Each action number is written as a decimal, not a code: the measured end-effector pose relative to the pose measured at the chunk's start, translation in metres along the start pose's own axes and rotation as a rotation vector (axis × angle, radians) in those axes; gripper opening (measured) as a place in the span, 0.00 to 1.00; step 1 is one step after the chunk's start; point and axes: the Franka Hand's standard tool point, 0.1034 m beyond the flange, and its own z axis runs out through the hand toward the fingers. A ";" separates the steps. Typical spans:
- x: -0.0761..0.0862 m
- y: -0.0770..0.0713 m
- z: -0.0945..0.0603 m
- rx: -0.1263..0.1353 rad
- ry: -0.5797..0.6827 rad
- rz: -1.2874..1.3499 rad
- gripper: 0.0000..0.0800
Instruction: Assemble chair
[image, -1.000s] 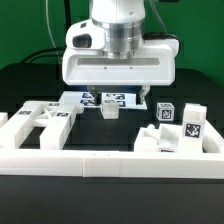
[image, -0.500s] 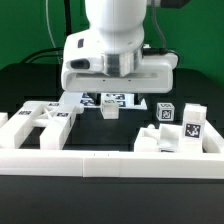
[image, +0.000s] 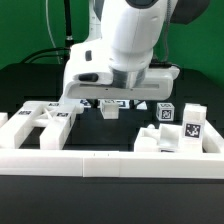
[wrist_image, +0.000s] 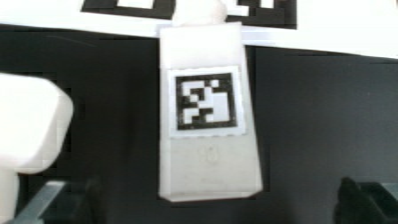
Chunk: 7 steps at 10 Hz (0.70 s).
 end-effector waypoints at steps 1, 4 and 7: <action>-0.004 0.000 0.003 0.002 -0.034 0.000 0.81; -0.004 0.003 0.010 0.009 -0.212 -0.004 0.81; -0.007 -0.001 0.015 0.010 -0.391 -0.007 0.81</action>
Offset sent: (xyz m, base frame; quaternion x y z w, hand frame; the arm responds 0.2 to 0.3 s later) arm 0.0019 -0.0061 -0.0008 -0.0026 -0.1297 -0.0285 0.9911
